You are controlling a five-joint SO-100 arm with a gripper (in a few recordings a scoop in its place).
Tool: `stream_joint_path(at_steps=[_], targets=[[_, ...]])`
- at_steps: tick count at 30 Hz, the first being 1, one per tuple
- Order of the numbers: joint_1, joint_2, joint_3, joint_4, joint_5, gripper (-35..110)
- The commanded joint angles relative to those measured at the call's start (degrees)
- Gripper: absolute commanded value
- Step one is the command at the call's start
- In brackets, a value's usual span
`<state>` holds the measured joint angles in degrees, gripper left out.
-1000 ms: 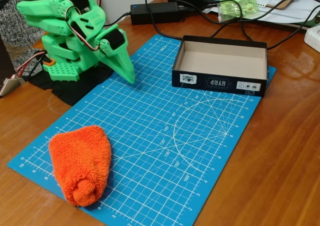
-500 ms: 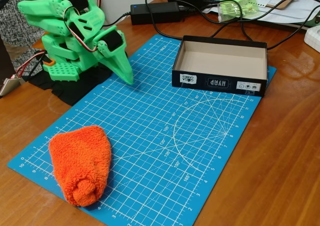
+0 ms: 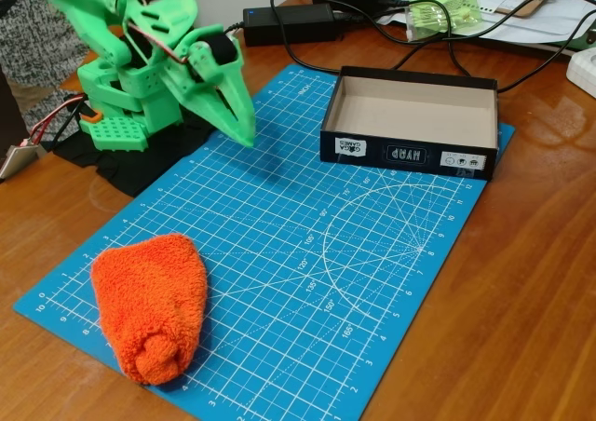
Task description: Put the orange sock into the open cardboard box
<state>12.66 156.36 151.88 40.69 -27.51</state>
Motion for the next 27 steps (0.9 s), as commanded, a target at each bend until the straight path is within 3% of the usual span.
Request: stream_joint_path(at_steps=[1, 6, 10, 12, 19, 27], targets=[[6.1, -13.9, -16.4, 2.6, -13.4, 3], [14.6, -30.9, -28.2, 11.0, -41.8, 12], [23.6, -39.6, -32.7, 19.0, -65.0, 30], [28.1, -42.5, -35.8, 22.8, -71.7, 37], [38.0, -50.5, -43.0, 15.6, -76.7, 41], [41.0, -58.3, -48.8, -3.4, -70.3, 41]])
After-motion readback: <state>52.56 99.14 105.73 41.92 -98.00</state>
